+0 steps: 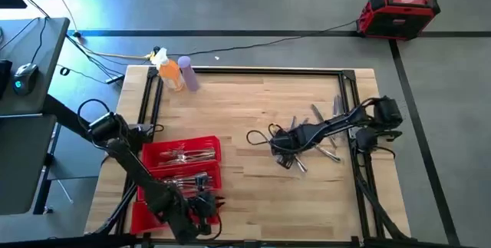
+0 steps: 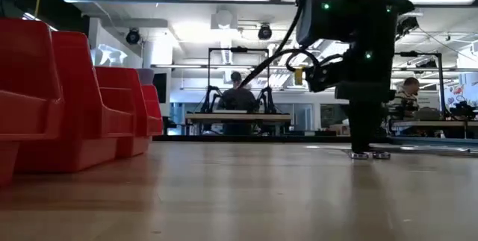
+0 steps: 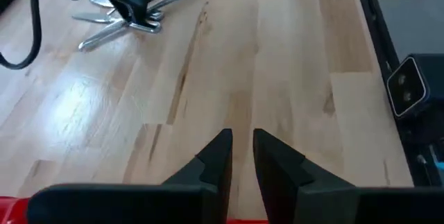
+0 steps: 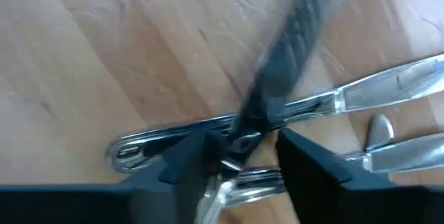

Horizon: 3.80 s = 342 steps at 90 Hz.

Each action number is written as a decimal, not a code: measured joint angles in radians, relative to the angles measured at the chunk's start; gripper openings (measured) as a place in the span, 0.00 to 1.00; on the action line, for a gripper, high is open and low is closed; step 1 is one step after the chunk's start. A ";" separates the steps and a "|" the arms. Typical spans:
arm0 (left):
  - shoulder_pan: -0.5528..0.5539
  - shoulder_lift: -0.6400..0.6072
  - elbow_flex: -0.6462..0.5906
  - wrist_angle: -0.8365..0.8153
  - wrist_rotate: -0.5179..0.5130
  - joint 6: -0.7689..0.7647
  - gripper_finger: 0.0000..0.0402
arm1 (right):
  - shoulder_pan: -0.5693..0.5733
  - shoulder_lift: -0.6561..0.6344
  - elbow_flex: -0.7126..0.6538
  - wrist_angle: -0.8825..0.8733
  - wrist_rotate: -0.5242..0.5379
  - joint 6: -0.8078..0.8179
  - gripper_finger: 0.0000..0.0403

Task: Sort silverware
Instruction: Put the silver knife in the bottom red bin

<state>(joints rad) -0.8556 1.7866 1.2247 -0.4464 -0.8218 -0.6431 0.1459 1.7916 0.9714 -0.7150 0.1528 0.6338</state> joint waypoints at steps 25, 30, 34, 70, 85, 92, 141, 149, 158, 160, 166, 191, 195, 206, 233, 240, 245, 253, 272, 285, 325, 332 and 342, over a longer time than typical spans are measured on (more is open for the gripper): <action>0.011 0.000 0.000 0.004 -0.004 0.000 0.10 | 0.037 0.003 0.019 0.032 0.035 -0.024 0.02; 0.013 0.000 0.000 0.004 -0.004 0.000 0.10 | 0.043 0.001 0.036 0.011 0.042 -0.032 0.01; 0.016 0.000 0.000 0.004 -0.007 0.000 0.10 | 0.048 0.002 0.049 -0.001 0.042 -0.037 0.01; 0.020 0.000 0.000 0.003 -0.018 -0.007 0.10 | 0.058 -0.007 0.146 -0.095 0.002 -0.167 0.11; 0.019 0.000 0.000 0.003 -0.018 -0.007 0.10 | 0.058 -0.007 0.127 -0.113 -0.038 -0.214 0.33; 0.017 0.000 0.000 0.003 -0.018 -0.007 0.10 | 0.058 -0.007 0.105 -0.116 -0.042 -0.238 0.42; 0.017 0.000 0.000 0.001 -0.018 -0.008 0.10 | 0.085 -0.037 0.067 -0.147 0.035 -0.251 0.44; 0.017 0.000 0.000 0.001 -0.018 -0.008 0.10 | 0.088 -0.060 0.080 -0.131 0.022 -0.166 0.44; 0.017 0.000 0.000 0.001 -0.018 -0.009 0.10 | 0.108 -0.065 0.080 -0.070 -0.035 -0.111 0.44; 0.017 0.000 0.000 0.002 -0.018 -0.010 0.10 | 0.116 -0.065 0.080 -0.058 -0.049 -0.109 0.45; 0.016 0.000 0.000 0.001 -0.018 -0.017 0.10 | 0.152 -0.065 0.080 -0.025 -0.101 -0.119 0.45; 0.016 0.003 0.000 0.002 -0.018 -0.018 0.10 | 0.384 -0.065 0.072 -0.160 -0.060 -0.193 0.45; 0.017 0.003 0.000 0.003 -0.018 -0.018 0.10 | 0.406 -0.065 0.059 -0.163 -0.022 -0.163 0.45; 0.022 0.003 0.000 0.004 -0.026 -0.018 0.10 | 0.433 -0.065 0.008 -0.050 0.014 -0.089 0.40; 0.062 0.017 0.000 0.112 -0.021 0.043 0.10 | 0.410 -0.032 -0.047 0.249 0.058 -0.085 0.16; 0.102 0.042 0.000 0.213 0.039 0.148 0.10 | 0.396 -0.030 -0.031 0.327 0.083 -0.132 0.11; 0.139 0.065 0.000 0.306 0.120 0.233 0.10 | 0.385 -0.030 -0.005 0.365 0.082 -0.161 0.09; 0.202 0.101 0.000 0.426 0.239 0.319 0.10 | 0.371 -0.030 0.051 0.322 0.076 -0.135 0.06; 0.321 0.164 0.030 0.460 0.404 0.385 0.10 | 0.416 -0.036 0.133 0.180 0.079 -0.013 0.09; 0.365 0.207 0.076 0.413 0.433 0.447 0.04 | 0.487 -0.036 0.103 0.150 0.095 0.159 0.15; 0.495 0.410 0.318 0.093 0.457 0.509 0.00 | 0.534 -0.036 -0.076 0.312 0.300 0.637 0.19; 0.500 0.418 0.326 0.028 0.411 0.510 0.00 | 0.516 -0.036 -0.099 0.353 0.312 0.649 0.19; 0.506 0.419 0.326 0.006 0.451 0.493 0.00 | 0.488 -0.037 -0.115 0.368 0.329 0.650 0.19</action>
<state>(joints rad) -0.3497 2.2055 1.5507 -0.4402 -0.3707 -0.1502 0.6336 1.7550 0.8564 -0.3472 0.4815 1.2839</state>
